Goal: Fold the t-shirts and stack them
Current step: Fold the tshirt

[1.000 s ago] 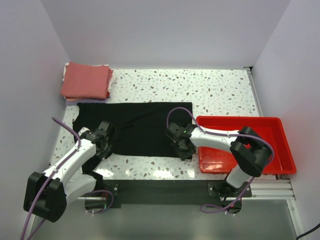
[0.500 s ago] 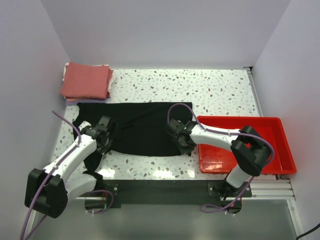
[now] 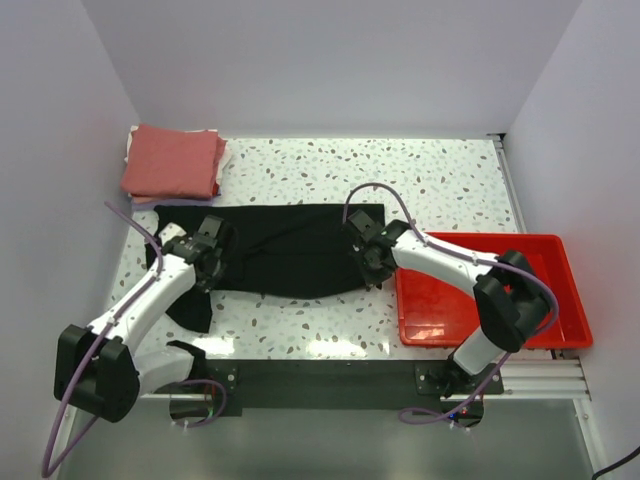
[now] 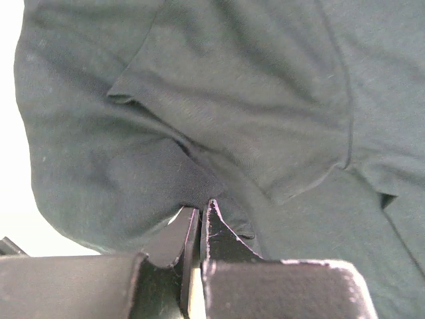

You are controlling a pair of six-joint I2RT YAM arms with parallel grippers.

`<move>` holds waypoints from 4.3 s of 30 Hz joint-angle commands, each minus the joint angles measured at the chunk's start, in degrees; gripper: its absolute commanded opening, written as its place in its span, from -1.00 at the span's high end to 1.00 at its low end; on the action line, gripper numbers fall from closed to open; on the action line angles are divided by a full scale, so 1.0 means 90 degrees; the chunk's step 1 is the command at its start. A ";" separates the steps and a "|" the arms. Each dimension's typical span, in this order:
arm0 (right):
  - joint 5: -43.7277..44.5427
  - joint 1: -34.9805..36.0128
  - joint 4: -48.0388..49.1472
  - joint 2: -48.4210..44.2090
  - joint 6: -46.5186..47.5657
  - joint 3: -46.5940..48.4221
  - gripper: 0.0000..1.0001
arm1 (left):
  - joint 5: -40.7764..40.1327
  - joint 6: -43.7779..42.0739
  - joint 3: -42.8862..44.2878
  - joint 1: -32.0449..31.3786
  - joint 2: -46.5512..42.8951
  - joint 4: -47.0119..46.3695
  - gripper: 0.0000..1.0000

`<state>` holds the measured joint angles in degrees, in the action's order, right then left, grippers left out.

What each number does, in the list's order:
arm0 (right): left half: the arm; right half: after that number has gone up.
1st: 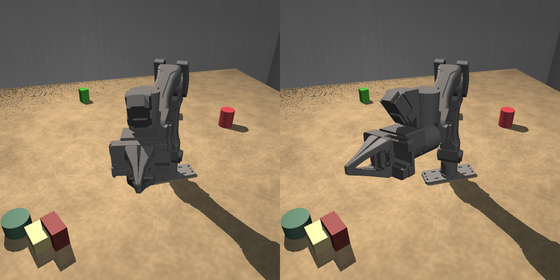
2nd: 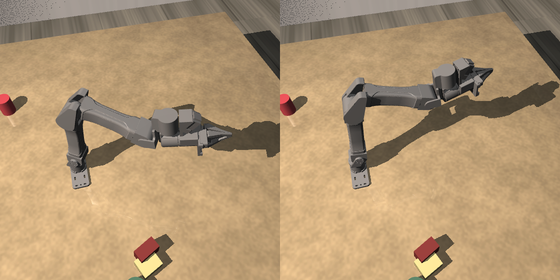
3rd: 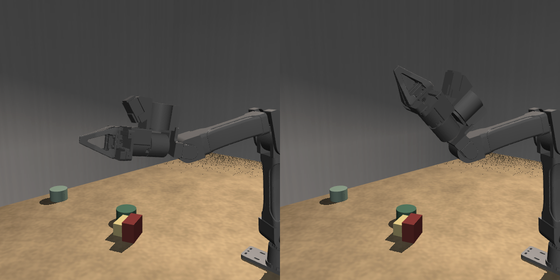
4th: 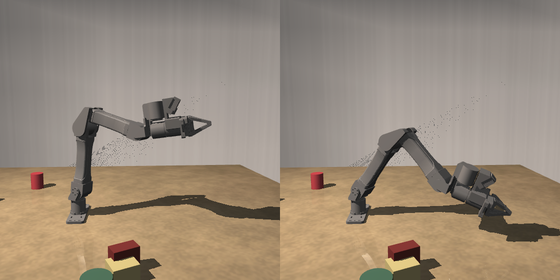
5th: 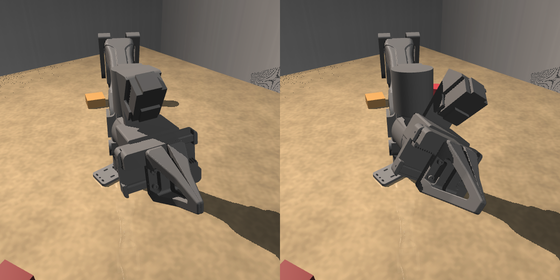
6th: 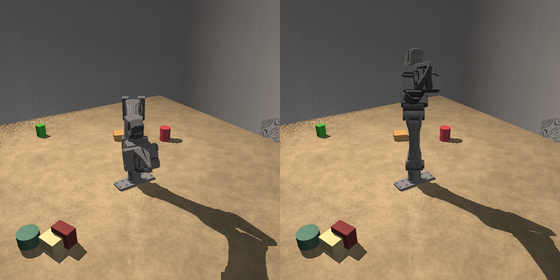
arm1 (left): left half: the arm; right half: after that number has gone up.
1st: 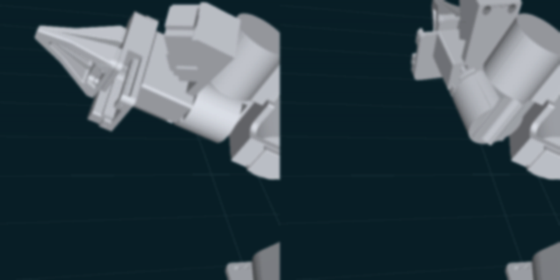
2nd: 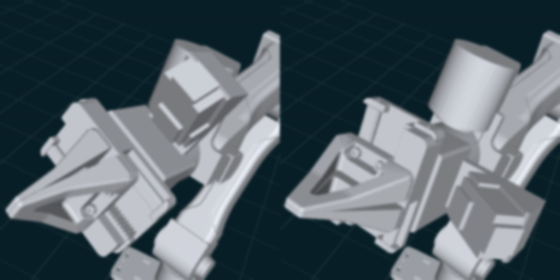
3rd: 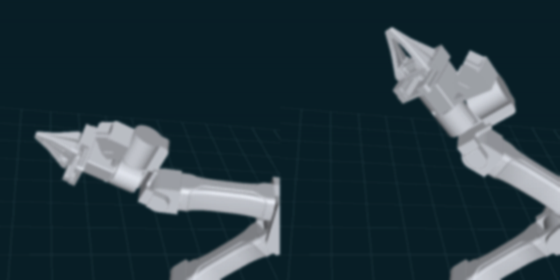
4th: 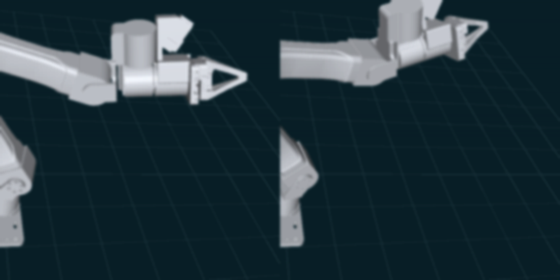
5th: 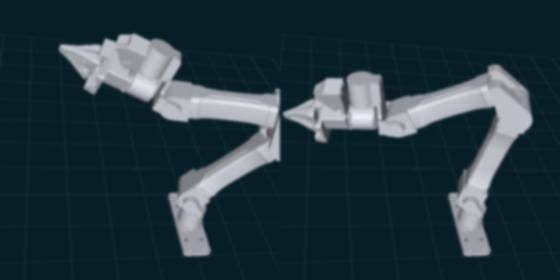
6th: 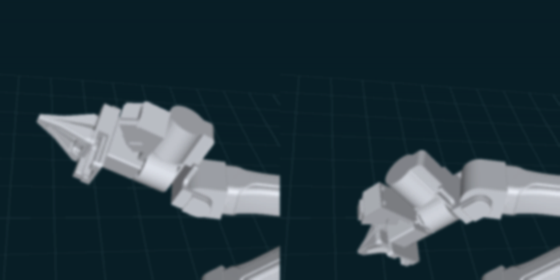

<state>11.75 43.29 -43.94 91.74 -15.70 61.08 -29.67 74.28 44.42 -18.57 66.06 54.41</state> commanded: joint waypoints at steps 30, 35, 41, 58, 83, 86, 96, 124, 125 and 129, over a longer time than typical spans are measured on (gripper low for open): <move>-0.0309 -0.0796 -0.0488 0.1290 0.0221 0.1631 0.74 | 0.0035 -0.1827 0.1538 0.0774 0.2200 -0.1475 0.91; -0.0222 -0.0835 -0.0596 0.1505 0.0192 0.1817 0.67 | 0.0074 -0.1925 0.1724 0.0823 0.2522 -0.1524 0.85; -0.0036 -0.0864 -0.0654 0.1700 0.0163 0.2119 0.45 | 0.0152 -0.2033 0.1909 0.0852 0.2757 -0.1622 0.69; -0.0524 -0.0864 -0.0362 0.0960 0.0339 0.2599 -0.98 | 0.0327 -0.2248 0.2116 0.0862 0.1636 -0.1417 -1.00; -0.1325 -0.0786 0.0410 0.0333 0.0456 0.1465 -0.98 | 0.1334 -0.0362 -0.2026 0.0872 -0.0476 -0.1545 -0.18; -0.1325 -0.0796 0.0381 0.0372 0.0427 0.1475 -0.98 | 0.1178 -0.0392 -0.2045 0.0872 -0.0280 -0.1446 0.16; -0.1159 -0.0786 0.0303 0.0490 0.0368 0.1505 -0.98 | 0.0749 -0.0480 -0.1656 0.0862 -0.0846 -0.1329 1.00; -0.0778 -0.0796 0.0176 0.0539 0.0417 0.1514 -0.98 | 0.0249 -0.2647 0.1128 0.2063 0.1438 -0.2520 0.60; -0.0778 -0.0796 0.0147 0.0558 0.0417 0.1534 -0.98 | 0.0298 -0.2677 0.1225 0.2063 0.1555 -0.2511 0.53; -0.0729 -0.0796 0.0117 0.0558 0.0417 0.1543 -0.98 | 0.0309 -0.2668 0.1567 0.2063 0.2043 -0.2189 0.00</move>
<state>3.60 35.99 -42.06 96.40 -12.38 74.50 -27.00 51.86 54.89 -0.43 83.09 34.92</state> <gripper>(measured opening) 0.987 0.460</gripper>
